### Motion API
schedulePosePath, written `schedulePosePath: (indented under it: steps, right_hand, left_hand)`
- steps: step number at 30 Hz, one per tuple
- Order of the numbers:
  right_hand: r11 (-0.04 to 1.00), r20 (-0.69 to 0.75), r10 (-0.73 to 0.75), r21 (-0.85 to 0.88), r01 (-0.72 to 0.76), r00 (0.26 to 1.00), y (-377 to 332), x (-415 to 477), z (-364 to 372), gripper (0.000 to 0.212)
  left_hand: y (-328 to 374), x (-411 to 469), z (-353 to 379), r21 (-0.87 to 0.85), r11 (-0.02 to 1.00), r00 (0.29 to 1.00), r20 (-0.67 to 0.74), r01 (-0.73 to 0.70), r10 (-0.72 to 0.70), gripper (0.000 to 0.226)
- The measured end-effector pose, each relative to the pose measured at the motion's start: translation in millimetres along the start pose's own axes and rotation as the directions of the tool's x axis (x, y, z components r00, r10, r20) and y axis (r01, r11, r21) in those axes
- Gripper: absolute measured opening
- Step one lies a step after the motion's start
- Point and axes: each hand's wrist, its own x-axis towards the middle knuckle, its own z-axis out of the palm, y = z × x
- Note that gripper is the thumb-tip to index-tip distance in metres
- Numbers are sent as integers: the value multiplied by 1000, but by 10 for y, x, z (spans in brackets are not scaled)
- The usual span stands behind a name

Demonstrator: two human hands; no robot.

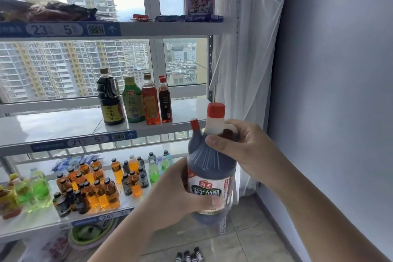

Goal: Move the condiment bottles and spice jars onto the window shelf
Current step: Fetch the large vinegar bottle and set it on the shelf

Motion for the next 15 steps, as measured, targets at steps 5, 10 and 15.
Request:
schedulePosePath:
  steps: [5, 10, 15]
  right_hand:
    - [999, 21, -31, 11, 31, 999, 106, 488, -160, 50]
    - [999, 20, -46, -22, 46, 999, 255, 928, -231, 32]
    - [998, 27, -47, -41, 48, 999, 416, 1331, -231, 21]
  left_hand:
    - [-13, 434, -59, 26, 1000, 999, -38, -5, 6, 61]
    - [-154, 838, -88, 1, 999, 995, -96, 34, -34, 61]
    - [-354, 1229, -183, -4, 996, 987, -135, 86, -85, 66]
